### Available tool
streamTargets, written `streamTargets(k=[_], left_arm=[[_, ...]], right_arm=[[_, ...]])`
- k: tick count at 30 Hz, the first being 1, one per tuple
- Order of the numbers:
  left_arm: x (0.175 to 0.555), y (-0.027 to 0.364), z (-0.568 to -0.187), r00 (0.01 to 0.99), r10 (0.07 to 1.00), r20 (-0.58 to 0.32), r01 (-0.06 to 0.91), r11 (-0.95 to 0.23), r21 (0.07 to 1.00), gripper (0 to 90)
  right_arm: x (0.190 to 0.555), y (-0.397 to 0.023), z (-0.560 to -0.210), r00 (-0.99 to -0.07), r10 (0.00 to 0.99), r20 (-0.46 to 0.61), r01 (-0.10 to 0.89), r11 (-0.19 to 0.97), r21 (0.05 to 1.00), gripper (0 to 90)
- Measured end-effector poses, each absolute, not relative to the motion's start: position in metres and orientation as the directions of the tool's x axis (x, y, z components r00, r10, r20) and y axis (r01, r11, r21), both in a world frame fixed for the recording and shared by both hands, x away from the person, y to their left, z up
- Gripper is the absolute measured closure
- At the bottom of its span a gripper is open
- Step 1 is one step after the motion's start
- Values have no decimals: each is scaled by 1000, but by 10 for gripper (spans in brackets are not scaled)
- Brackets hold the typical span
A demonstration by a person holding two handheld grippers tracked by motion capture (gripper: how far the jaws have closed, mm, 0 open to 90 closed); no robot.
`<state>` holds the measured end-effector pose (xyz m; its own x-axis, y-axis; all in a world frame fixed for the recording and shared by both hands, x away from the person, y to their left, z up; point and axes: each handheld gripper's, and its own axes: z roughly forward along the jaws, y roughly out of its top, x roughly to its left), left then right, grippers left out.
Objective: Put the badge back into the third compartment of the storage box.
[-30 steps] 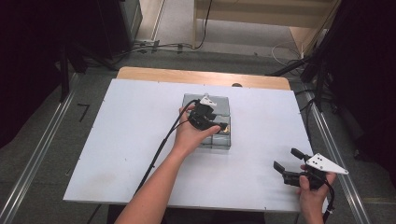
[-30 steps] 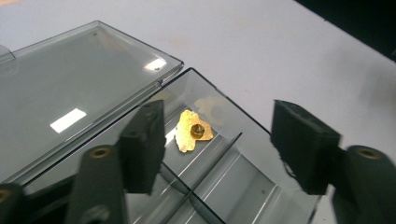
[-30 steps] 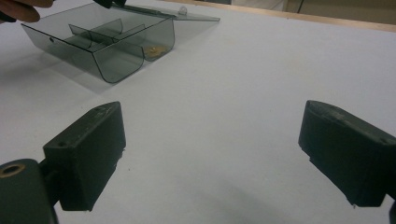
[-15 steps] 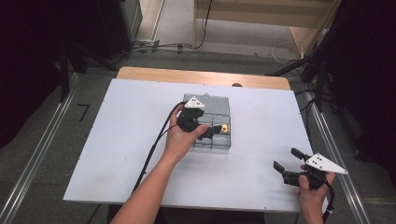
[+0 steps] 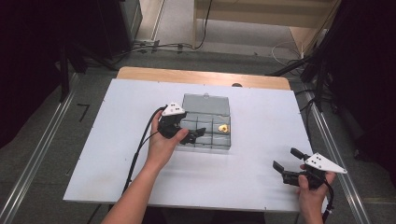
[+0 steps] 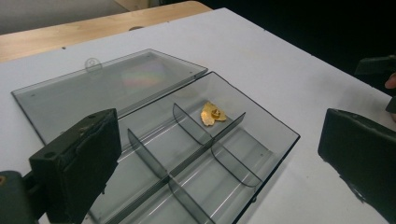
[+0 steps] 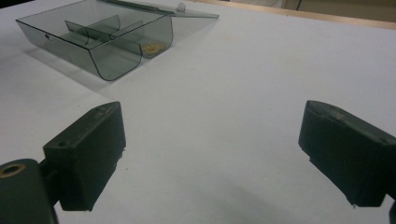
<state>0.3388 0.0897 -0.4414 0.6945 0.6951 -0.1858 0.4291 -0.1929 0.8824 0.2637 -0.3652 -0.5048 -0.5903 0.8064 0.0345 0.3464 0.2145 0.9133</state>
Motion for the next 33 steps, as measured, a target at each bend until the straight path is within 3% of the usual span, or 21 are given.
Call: streamTargets(k=[33], left_arm=[[294, 155, -451, 637, 761, -125, 371, -160, 915, 1]], right_arm=[[264, -363, -505, -583, 812, 22, 350, 227, 909, 59]])
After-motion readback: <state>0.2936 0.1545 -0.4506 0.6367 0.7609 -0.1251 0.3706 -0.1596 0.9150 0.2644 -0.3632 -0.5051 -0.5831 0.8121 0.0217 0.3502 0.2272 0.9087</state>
